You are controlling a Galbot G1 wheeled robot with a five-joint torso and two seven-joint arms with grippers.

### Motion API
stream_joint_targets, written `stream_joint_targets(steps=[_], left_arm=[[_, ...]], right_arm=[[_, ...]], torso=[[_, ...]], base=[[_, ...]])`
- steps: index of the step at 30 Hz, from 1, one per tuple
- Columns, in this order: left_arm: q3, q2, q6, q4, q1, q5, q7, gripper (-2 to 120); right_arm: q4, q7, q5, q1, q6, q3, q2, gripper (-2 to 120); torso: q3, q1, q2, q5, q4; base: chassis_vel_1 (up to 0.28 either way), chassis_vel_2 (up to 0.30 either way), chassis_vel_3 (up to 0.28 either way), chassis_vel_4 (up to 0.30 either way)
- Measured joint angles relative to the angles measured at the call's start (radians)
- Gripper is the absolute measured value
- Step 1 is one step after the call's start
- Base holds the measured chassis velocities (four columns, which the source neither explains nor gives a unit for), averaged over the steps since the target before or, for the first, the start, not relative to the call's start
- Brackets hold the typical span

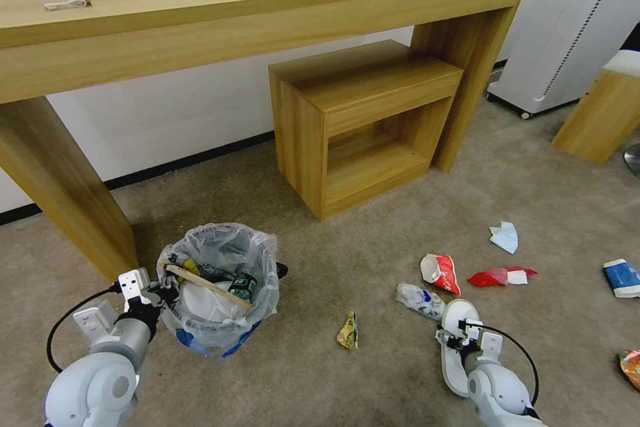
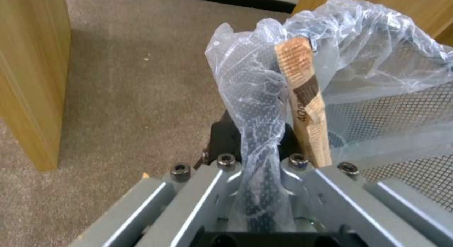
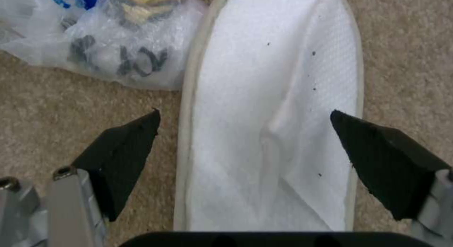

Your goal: Pick up the trash bin and place the garbage on the floor into it.

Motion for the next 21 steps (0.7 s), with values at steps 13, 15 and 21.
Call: stream_joint_targets(steps=[13, 15, 21], left_arm=[[-0.004, -0.001, -0.001, -0.004, 0.003, 0.000, 0.000, 3], [-0.004, -0.001, -0.001, -0.005, 0.004, 0.000, 0.000, 3], [-0.011, -0.002, -0.003, -0.012, 0.012, 0.000, 0.000, 3]], right_arm=[[-0.023, -0.003, -0.005, 0.012, 0.008, -0.002, -0.001, 89], [-0.025, -0.003, -0.006, 0.013, 0.009, -0.002, -0.001, 89], [-0.027, -0.004, -0.010, 0.013, 0.013, -0.005, 0.002, 88]], torso=[[0.000, 0.000, 0.000, 0.0000, 0.0000], [0.000, 0.000, 0.000, 0.0000, 0.0000], [0.000, 0.000, 0.000, 0.0000, 0.0000]], base=[[0.000, 0.000, 0.000, 0.000], [0.000, 0.000, 0.000, 0.000], [0.000, 0.000, 0.000, 0.000]])
